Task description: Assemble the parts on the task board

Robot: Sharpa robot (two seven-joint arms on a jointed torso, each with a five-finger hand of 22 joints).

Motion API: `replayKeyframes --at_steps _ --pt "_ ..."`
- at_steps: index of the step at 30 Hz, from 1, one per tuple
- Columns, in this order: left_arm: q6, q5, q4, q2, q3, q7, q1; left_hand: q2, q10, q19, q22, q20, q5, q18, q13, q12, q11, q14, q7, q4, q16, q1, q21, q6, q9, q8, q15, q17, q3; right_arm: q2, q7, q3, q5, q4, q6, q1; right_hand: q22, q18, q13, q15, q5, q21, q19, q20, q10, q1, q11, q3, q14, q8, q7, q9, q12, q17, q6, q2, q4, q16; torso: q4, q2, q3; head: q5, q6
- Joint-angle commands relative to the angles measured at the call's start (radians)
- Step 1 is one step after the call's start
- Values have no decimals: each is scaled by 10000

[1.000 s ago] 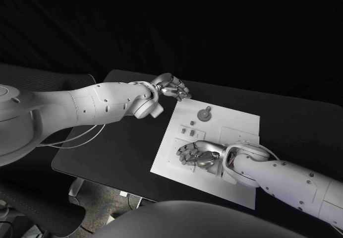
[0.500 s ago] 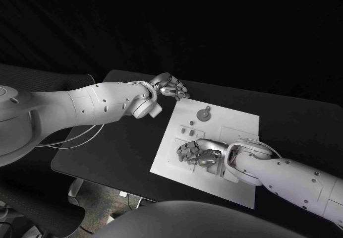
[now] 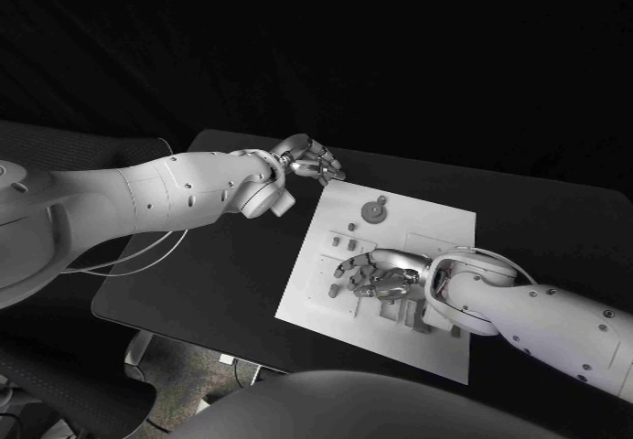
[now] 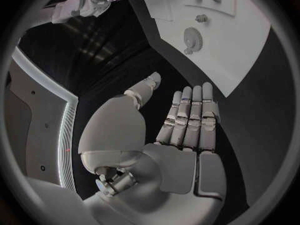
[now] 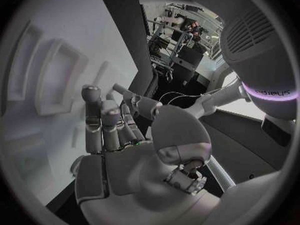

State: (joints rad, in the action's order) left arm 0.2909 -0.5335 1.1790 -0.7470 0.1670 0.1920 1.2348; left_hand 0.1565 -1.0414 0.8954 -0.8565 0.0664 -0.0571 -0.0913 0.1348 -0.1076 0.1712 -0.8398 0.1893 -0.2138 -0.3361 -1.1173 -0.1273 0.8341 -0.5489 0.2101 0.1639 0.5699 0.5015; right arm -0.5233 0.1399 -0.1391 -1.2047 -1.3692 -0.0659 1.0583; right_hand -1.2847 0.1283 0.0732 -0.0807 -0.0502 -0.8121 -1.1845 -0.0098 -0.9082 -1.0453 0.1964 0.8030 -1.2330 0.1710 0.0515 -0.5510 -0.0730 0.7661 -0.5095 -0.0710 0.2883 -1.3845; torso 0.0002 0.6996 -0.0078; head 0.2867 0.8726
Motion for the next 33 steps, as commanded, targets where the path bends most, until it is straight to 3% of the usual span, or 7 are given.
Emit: replayKeyframes --at_steps 1,8,10,19,28,32,33 --pt "-88 -9 4 8 -6 53 12 -38 -79 -42 -17 -2 22 -72 -13 57 1 -12 57 -1 52 -24 56 -15 14 41 27 15 18 -110 -105 16 -75 -101 -223 77 -17 1335 16 8 -24 47 1 -38 -117 -22 -22 -64 59 61 21 -20 -74 -24 33 118 3 -34 -3 2 -1 -20 -7" --pt "-83 -9 -22 -5 -5 58 12 -39 -80 -41 -19 -2 22 -72 -13 59 1 -13 57 -1 52 -23 56 -15 15 42 26 17 16 -419 482 225 569 -415 700 201 -35 1335 146 187 -27 81 -47 -93 -676 -63 -206 -120 23 315 316 -89 -309 -89 -201 173 10 -29 -4 3 7 -80 -58" --pt "-90 -9 -49 -7 -5 65 12 -40 -81 -40 -20 -2 22 -72 -13 60 1 -14 57 -1 52 -23 56 -14 16 43 26 17 16 -581 824 301 1172 -534 1036 292 -46 1335 363 447 -32 126 -32 -108 -1359 -121 -473 -126 24 544 777 -136 -631 -137 -540 281 13 24 -4 3 8 -132 -105" --pt "-217 -9 -71 -21 -5 94 12 -79 -152 17 -52 -18 22 -85 1 42 -25 -79 42 11 25 -10 31 24 18 74 4 44 6 -1428 849 452 1413 -866 1736 774 -168 1335 945 813 -26 75 -111 -178 -2251 -110 -845 -786 -61 1324 1628 -352 -1073 -157 -2039 564 48 73 -7 -3 -4 -469 -279" --pt "-157 -69 -40 8 -1 91 9 -135 -810 896 -450 -365 24 -183 212 -228 -314 -1013 23 -4 -517 21 -511 56 82 124 -421 465 -154 -2413 -677 448 465 -1215 2082 883 -184 1335 2639 1329 -44 184 -121 -173 -3405 339 -1399 -2518 -109 1516 1194 -448 -2448 -180 -2826 1241 25 237 -43 -18 7 -912 -440" --pt "-137 -95 13 11 12 40 7 -139 -961 1043 -603 -478 24 -154 314 -281 -385 -1175 17 4 -622 64 -645 71 114 140 -516 633 -218 -2840 -1637 444 205 -1569 1684 903 -130 1335 3844 1490 -48 292 -129 -150 -3513 1177 -1548 -3322 -122 1486 1024 -461 -3606 -203 -3012 1440 -237 353 -39 -19 28 -1186 -531" --pt "-107 -113 36 5 14 7 7 -139 -986 1061 -632 -499 24 -147 336 -289 -396 -1196 14 11 -637 78 -665 78 120 146 -529 666 -229 -2957 -1921 442 218 -1660 1533 906 -110 1335 4385 1522 -433 333 -138 -156 -3523 1434 -1593 -3492 -139 1471 930 -464 -4178 -202 -3084 1484 -372 378 -58 -33 33 -1222 -535"
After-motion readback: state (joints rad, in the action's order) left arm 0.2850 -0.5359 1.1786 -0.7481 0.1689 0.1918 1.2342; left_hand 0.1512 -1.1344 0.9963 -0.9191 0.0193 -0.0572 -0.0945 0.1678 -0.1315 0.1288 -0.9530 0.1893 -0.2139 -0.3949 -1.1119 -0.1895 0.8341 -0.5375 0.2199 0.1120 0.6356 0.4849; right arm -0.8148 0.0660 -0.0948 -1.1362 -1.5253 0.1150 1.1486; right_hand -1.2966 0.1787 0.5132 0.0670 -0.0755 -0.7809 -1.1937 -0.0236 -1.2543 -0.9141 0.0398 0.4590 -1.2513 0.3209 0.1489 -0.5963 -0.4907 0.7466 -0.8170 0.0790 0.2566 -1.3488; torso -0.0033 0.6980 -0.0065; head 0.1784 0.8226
